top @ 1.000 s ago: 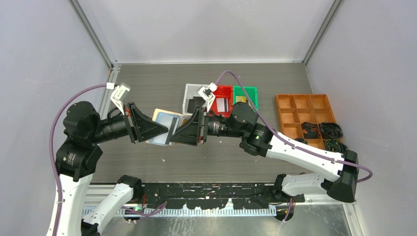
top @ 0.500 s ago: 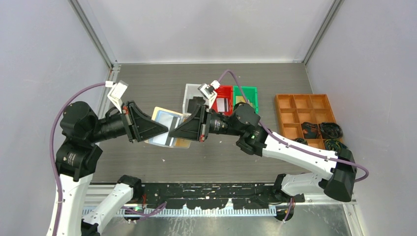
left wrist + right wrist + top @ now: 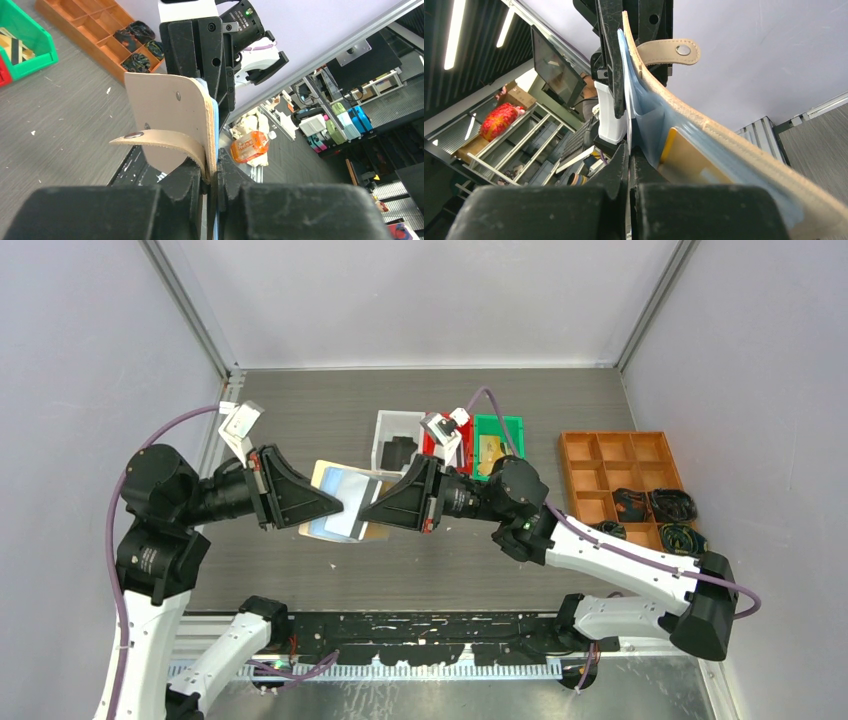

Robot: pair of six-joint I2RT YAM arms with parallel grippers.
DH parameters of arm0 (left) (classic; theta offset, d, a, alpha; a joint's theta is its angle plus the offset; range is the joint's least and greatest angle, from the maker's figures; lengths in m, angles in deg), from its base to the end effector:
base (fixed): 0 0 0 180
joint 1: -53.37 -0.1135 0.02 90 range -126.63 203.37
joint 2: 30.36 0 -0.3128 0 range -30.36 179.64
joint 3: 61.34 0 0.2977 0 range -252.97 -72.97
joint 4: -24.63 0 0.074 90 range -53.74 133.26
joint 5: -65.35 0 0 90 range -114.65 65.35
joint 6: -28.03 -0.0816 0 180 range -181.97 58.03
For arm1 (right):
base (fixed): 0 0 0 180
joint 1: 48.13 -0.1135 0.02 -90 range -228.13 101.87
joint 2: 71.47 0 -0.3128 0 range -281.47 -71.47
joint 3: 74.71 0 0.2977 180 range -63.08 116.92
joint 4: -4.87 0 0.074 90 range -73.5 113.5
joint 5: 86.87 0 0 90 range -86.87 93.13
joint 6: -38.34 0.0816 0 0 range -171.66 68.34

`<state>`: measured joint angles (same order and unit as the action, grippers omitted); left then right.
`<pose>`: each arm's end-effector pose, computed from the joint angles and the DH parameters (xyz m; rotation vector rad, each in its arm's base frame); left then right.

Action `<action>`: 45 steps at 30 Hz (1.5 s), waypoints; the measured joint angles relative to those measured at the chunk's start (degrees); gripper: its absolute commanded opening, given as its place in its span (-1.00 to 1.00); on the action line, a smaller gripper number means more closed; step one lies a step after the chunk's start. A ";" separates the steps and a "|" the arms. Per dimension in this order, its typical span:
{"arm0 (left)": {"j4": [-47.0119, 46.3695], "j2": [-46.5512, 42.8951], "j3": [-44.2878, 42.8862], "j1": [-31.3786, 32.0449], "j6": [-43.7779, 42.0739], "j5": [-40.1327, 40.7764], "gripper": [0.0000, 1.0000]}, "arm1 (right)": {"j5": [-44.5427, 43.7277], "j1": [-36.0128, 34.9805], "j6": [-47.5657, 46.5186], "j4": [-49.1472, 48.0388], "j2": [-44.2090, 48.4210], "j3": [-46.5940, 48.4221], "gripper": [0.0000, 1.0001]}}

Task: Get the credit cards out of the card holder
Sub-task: Remove the credit card from the card holder.

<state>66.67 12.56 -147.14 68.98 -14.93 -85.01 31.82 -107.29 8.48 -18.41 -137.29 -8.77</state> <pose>0.0998 -0.1015 0.5308 0.4688 1.7705 -1.6158 0.1320 0.2976 0.4573 -0.5398 1.4224 2.0457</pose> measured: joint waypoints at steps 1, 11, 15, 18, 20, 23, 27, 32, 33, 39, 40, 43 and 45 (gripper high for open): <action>-0.15 0.02 0.00 0.00 0.26 -0.02 -0.92 | 0.02 0.02 0.00 -0.20 0.02 -0.02 -0.99; -0.33 0.37 0.00 -0.07 0.76 -0.35 -1.00 | -0.07 0.13 -0.24 -0.83 1.95 -2.32 -0.71; -0.74 0.35 0.00 -0.22 0.90 -0.39 -1.00 | -0.02 0.15 0.04 -1.11 1.86 -2.32 -0.49; -1.03 0.35 0.00 -0.39 1.01 -0.42 -1.00 | 0.11 0.15 0.35 -1.84 1.53 -2.29 -0.49; -1.03 0.35 -0.04 -0.46 1.01 -0.42 -1.00 | 0.31 0.15 0.79 -2.43 1.31 -2.29 -0.54; -1.07 0.35 -0.20 -0.63 1.03 -0.42 -1.00 | 0.61 0.68 1.77 -4.07 1.31 -2.36 -0.61; -1.27 0.35 -0.59 -0.66 1.05 -0.44 -1.00 | 0.83 1.36 2.84 -5.73 1.53 -2.73 -0.71; -1.49 0.35 -0.76 -0.66 1.07 -0.52 -1.00 | 0.90 1.90 3.26 -5.86 2.69 -3.45 -0.89; -1.49 0.37 -0.83 -0.66 1.07 -0.52 -1.00 | 0.94 1.90 3.28 -5.86 2.84 -3.50 -0.92; -1.49 0.37 -1.73 -0.70 0.74 -0.74 -1.00 | 1.01 2.10 3.10 -5.01 3.85 -3.61 -0.99; -1.46 0.37 -1.95 -0.70 0.52 -0.76 -1.00 | 1.03 2.32 2.95 -4.15 4.37 -3.69 -0.99; -0.83 0.70 -2.97 -0.70 -1.36 -0.74 -1.00 | 1.18 3.58 1.73 0.15 6.93 -3.87 -0.99; 0.92 1.42 -4.68 -0.74 -4.24 -0.57 -1.00 | 1.22 4.87 0.33 4.22 9.27 -3.89 -0.99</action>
<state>67.59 13.98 -151.81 68.24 -19.17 -85.58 33.04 -102.41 8.81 -14.20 -128.02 -12.66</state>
